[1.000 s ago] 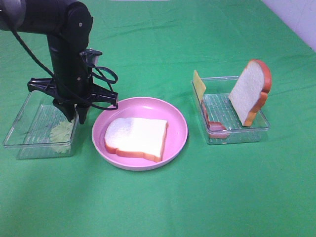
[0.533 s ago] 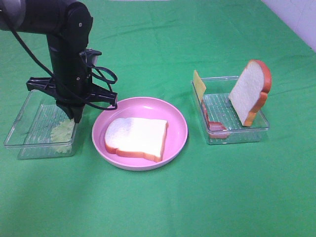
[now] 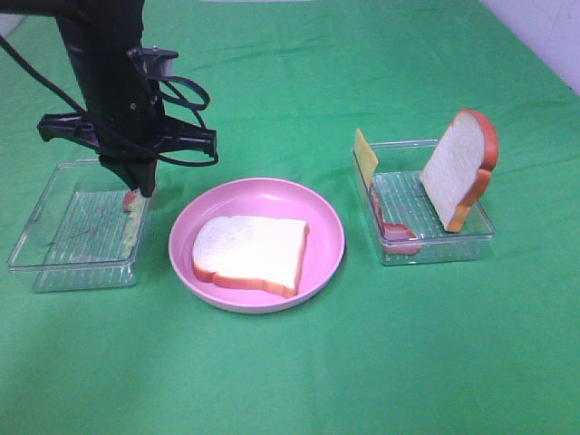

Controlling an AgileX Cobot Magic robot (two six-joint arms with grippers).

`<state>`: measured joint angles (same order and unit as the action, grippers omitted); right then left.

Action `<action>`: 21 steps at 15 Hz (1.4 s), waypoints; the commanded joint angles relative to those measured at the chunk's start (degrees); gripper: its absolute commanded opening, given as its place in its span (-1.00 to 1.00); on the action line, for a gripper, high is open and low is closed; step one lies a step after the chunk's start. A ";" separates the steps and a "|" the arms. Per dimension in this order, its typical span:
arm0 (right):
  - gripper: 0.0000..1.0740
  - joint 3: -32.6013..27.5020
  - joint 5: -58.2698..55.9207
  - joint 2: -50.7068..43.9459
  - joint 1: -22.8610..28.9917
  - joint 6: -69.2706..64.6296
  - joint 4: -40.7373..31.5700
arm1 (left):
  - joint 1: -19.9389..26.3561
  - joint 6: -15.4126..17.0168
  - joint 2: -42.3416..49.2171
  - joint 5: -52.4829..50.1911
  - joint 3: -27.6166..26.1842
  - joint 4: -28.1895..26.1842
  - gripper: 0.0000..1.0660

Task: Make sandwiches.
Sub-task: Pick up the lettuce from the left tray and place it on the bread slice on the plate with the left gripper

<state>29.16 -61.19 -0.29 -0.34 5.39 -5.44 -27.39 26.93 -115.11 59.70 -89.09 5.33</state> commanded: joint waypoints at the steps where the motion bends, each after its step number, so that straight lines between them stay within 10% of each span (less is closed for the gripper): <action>1: 0.31 -0.11 0.46 -0.74 -0.23 0.69 0.23 | 0.00 -5.67 3.27 -2.29 0.40 -9.80 -1.00; 9: 0.31 -0.11 0.46 -0.74 -0.23 0.69 0.23 | -6.19 -18.56 0.52 -13.92 0.40 -29.56 -1.00; 21: 0.31 -0.11 0.46 -0.74 -0.23 0.69 0.23 | -7.79 -10.94 -3.44 -12.38 0.46 -14.90 -0.86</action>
<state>29.16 -61.19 -0.29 -0.34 5.39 -5.44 -34.95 15.53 -118.49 47.56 -89.09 -10.08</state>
